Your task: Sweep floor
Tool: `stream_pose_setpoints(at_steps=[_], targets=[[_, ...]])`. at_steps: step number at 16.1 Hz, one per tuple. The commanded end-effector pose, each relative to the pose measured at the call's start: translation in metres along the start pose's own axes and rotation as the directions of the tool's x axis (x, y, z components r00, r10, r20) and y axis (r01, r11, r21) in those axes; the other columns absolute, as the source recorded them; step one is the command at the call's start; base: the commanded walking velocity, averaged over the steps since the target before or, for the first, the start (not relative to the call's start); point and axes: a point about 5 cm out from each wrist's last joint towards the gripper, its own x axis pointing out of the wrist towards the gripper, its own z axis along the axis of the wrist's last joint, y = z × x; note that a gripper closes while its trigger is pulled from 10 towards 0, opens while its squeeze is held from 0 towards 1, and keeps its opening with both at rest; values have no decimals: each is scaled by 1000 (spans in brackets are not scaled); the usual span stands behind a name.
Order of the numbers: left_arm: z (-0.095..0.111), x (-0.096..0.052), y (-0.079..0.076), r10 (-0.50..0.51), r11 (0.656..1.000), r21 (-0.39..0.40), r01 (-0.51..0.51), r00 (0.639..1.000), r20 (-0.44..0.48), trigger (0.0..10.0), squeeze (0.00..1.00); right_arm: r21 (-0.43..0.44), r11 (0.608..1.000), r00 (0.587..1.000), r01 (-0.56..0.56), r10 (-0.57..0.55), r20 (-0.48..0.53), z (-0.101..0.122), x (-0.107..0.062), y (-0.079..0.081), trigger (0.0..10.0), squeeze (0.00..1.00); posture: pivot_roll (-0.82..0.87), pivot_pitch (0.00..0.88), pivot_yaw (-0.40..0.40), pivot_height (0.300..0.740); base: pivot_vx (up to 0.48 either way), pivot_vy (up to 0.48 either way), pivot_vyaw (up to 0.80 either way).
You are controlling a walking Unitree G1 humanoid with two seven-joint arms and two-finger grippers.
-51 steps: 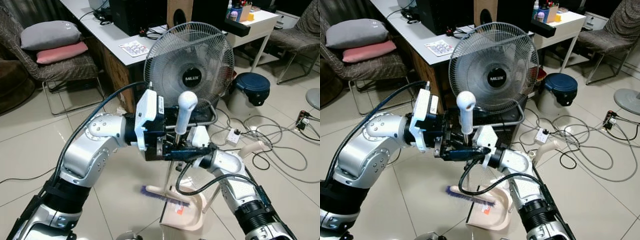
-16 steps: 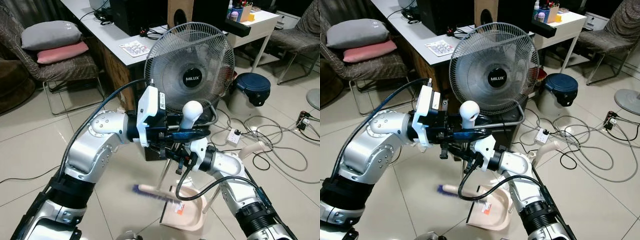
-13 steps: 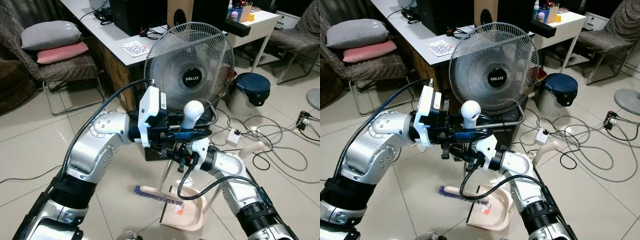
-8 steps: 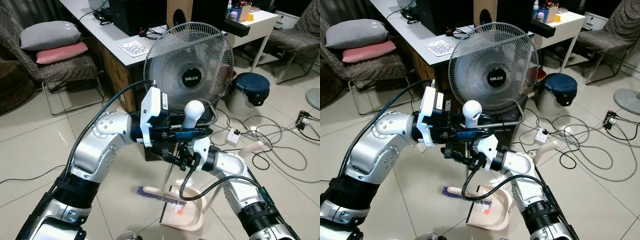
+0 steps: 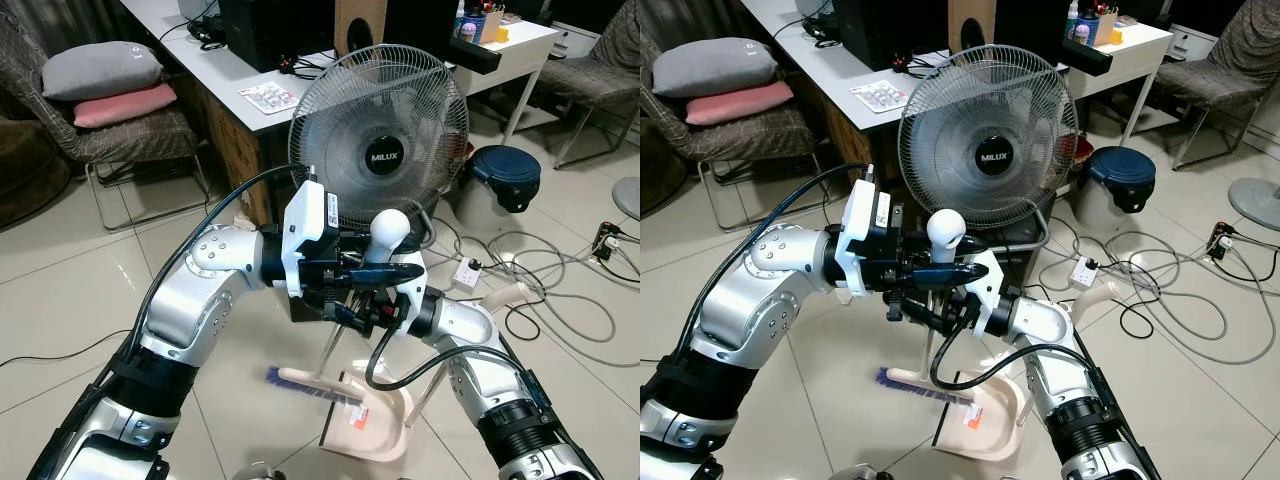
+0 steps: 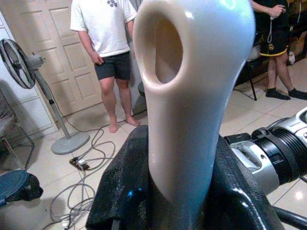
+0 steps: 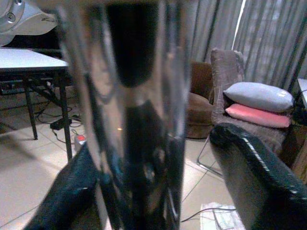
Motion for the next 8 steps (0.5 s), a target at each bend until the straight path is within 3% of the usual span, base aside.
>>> stream_pose_setpoints(at_steps=[1, 6, 8], targets=[[5, 1, 1, -16, 999, 47, 17, 1000, -6, 0, 0, -14, 1000, 1000, -16, 16, 16, 7, 1, -3, 10000, 1000, -46, 0, 26, 740, 0, 0, 0], [1, -2, 9, 43, 995, 89, -40, 999, -31, 0, 0, -18, 1000, 1000, -19, 19, 6, 10, -6, -5, 10000, 1000, -49, 0, 29, 740, 0, 0, 0], [-4, -11, 21, 121, 987, 112, -114, 991, -58, 0, 0, -65, 997, 998, -29, 25, -66, 14, -24, -6, 10000, 1000, -52, 0, 30, 740, 0, 0, 0]])
